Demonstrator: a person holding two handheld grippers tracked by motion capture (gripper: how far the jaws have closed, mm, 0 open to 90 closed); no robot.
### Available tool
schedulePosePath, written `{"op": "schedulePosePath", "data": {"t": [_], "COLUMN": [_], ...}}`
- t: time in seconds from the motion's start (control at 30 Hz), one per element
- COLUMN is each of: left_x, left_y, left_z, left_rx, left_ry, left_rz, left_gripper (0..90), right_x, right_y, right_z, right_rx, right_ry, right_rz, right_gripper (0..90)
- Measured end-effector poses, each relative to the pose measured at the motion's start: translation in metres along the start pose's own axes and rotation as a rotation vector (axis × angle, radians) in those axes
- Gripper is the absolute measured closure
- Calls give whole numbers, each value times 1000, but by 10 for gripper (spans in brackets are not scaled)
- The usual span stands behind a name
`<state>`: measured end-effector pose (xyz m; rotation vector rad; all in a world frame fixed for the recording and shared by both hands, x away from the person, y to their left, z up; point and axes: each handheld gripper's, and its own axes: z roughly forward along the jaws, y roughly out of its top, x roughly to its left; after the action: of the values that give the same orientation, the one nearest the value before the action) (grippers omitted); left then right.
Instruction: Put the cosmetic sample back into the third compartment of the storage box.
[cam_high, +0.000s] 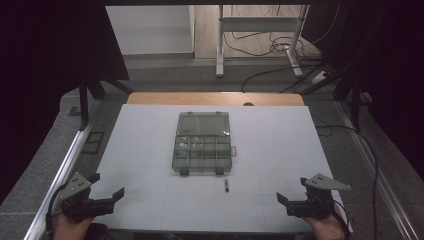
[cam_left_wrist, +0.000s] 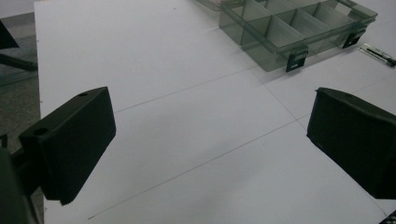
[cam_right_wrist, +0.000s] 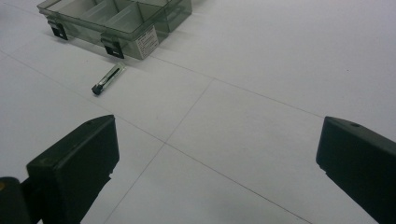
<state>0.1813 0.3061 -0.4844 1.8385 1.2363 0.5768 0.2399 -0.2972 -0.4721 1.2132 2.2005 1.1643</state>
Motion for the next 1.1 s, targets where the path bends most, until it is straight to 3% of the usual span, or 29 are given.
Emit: {"op": "schedulePosePath", "data": {"t": [0.83, 1.1], "left_x": [3, 3], "left_y": [0, 1], "left_z": [1, 3], "left_rx": [12, 22], "left_ry": [-24, -27], "left_rz": [-15, -14], "left_gripper": [21, 22], "right_x": [5, 8], "right_y": [2, 5], "right_z": [5, 10], "right_rx": [52, 73], "right_ry": [-21, 1], "right_rz": [-45, -60], "right_gripper": [0, 0]}}
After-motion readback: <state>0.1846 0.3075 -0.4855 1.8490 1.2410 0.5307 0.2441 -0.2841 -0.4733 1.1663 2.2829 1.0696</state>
